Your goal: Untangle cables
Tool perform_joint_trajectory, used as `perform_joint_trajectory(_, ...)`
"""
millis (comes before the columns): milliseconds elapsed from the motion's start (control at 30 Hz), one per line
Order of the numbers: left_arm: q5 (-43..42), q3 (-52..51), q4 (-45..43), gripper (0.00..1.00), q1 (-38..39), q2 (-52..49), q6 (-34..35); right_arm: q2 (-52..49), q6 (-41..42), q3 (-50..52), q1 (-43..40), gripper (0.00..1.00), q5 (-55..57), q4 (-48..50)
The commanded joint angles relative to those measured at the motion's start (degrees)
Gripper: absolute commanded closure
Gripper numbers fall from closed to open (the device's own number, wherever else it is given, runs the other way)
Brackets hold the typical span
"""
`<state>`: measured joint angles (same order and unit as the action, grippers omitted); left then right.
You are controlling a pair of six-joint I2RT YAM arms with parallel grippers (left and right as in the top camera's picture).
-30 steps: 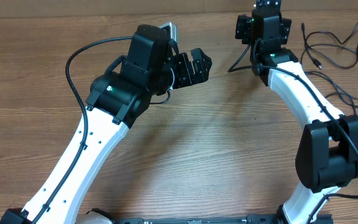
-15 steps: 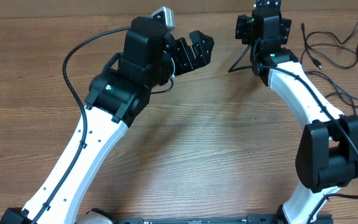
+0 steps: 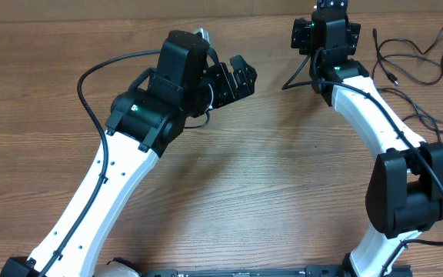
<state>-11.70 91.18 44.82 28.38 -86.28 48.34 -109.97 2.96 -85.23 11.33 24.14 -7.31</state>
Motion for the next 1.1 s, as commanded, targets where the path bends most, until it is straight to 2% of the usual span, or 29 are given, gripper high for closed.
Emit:
perform_joint_trajectory(0,0.76,0.33,0.68,0.0,-0.22,-0.44,0.96,1.75,-0.04,-0.66,-0.15,0.0,-0.22,0.22)
perform_joint_trajectory(533,0.76,0.31,1.05,0.01,-0.24,-0.5,0.96,1.75,-0.04,-0.66,-0.15,0.0,-0.22,0.22)
perform_joint_trajectory(667,0.74,0.31,5.46,0.0,-0.24,-0.52,-0.96,1.75,-0.04,-0.66,-0.13,0.0,-0.22,0.22)
perform_joint_trajectory(967,0.76,0.31,9.16,0.01,-0.24,-0.61,-2.69,1.75,-0.04,-0.66,-0.15,0.0,-0.22,0.22)
perform_joint_trajectory(1067,0.83,0.22,14.27,0.0,-0.24,-0.61,-4.81,1.75,-0.04,-0.66,-0.13,0.0,-0.22,0.22)
